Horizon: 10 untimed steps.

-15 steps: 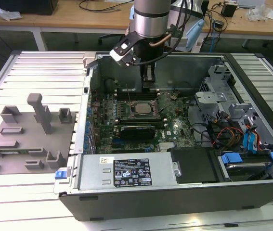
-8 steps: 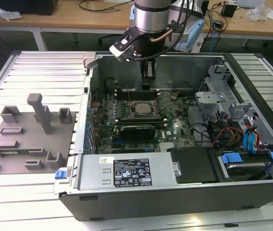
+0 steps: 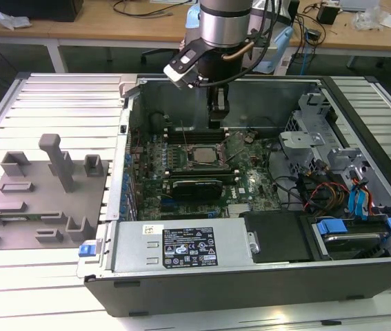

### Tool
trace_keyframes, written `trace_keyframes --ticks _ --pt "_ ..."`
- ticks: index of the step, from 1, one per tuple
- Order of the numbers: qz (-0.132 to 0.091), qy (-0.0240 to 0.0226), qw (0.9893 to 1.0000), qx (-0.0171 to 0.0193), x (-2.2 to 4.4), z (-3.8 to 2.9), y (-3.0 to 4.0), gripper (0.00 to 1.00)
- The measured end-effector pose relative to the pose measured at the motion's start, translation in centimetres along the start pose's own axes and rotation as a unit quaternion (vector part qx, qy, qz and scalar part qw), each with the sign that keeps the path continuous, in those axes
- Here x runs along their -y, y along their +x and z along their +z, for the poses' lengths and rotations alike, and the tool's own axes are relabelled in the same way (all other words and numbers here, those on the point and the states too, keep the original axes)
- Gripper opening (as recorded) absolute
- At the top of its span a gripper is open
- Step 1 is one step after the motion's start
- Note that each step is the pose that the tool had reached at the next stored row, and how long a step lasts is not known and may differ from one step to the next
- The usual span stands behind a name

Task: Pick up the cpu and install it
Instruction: 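Close the cpu cover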

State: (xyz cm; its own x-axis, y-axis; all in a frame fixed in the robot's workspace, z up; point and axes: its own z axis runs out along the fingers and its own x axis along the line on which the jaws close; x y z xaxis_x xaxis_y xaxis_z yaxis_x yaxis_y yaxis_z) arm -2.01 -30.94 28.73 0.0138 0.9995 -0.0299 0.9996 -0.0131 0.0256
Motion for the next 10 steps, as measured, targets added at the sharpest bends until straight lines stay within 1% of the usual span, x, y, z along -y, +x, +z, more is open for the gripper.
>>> trace_keyframes --ticks 2,4,5,6,8,9,10 --pt "0.0 0.0 1.0 -0.0001 -0.29 0.01 0.01 0.11" --pt "0.0 0.0 1.0 -0.0001 -0.77 0.02 0.01 0.11" --pt "0.0 0.0 1.0 -0.0001 -1.18 0.04 0.02 0.11" --pt "0.0 0.0 1.0 -0.0001 -1.74 0.06 0.03 0.11" --pt "0.0 0.0 1.0 0.0 -2.35 0.09 0.04 0.11" --pt "0.0 0.0 1.0 0.0 -2.96 0.14 0.04 0.11" --pt "0.0 0.0 1.0 -0.0001 -3.24 0.16 0.05 0.11"
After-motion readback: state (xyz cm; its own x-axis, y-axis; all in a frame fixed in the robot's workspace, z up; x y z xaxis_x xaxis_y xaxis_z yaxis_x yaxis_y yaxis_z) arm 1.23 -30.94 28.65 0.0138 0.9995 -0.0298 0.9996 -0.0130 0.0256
